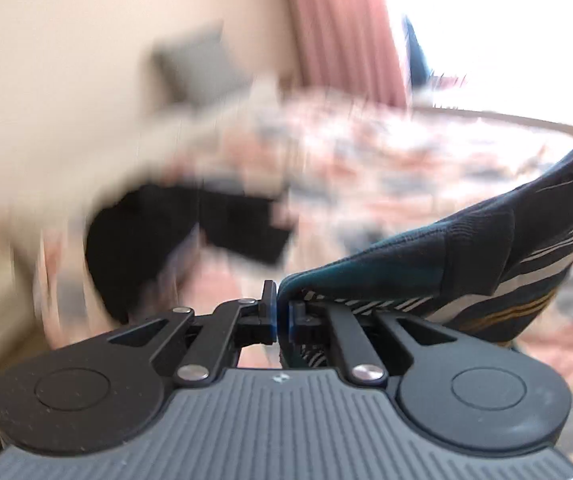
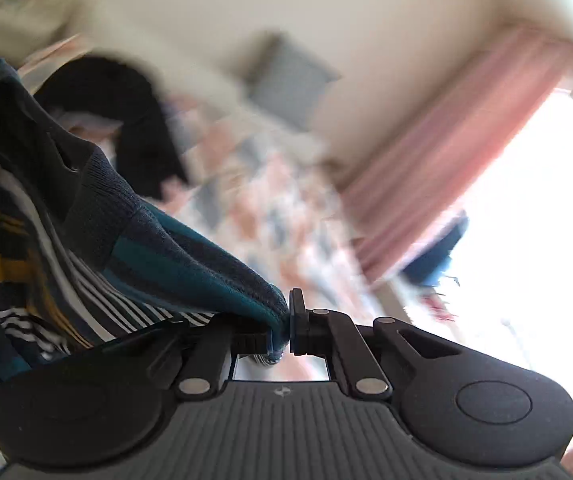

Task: Fold clothes
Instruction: 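Lift the sweater high with both grippers to shake it out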

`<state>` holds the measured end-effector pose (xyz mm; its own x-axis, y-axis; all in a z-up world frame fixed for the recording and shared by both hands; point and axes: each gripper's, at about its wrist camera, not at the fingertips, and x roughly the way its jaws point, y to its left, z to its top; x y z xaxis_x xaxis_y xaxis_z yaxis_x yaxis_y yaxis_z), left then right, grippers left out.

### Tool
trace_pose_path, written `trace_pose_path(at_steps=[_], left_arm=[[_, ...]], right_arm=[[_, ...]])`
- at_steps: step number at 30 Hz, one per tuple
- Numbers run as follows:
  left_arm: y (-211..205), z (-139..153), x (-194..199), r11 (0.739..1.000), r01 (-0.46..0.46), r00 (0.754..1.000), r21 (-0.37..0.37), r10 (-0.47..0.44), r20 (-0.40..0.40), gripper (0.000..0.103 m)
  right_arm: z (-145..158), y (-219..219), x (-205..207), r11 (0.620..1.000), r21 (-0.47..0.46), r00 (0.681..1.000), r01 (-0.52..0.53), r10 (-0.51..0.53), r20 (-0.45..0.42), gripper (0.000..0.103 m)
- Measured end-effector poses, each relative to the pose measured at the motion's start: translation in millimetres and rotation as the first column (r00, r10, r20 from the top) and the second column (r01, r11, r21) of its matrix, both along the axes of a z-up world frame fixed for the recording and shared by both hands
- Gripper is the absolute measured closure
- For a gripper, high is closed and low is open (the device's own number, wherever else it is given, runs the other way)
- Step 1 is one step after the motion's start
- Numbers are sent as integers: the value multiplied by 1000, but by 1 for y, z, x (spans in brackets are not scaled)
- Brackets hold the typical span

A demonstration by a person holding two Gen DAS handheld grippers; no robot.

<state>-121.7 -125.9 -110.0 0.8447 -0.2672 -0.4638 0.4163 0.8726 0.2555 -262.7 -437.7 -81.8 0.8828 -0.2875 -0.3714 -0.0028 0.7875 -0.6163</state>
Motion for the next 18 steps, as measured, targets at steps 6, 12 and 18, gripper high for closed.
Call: trace_pose_path(at_steps=[6, 12, 18], left_arm=[[15, 104, -2, 981, 175, 942, -89, -140, 306, 98], [44, 164, -5, 939, 307, 874, -157, -212, 437, 97], [73, 168, -24, 898, 417, 826, -140, -310, 471, 97]], right_arm=[[88, 15, -61, 977, -19, 951, 210, -200, 236, 100], [156, 49, -104, 929, -33, 855, 369, -325, 403, 100], [169, 95, -135, 876, -53, 787, 480, -403, 468, 101]])
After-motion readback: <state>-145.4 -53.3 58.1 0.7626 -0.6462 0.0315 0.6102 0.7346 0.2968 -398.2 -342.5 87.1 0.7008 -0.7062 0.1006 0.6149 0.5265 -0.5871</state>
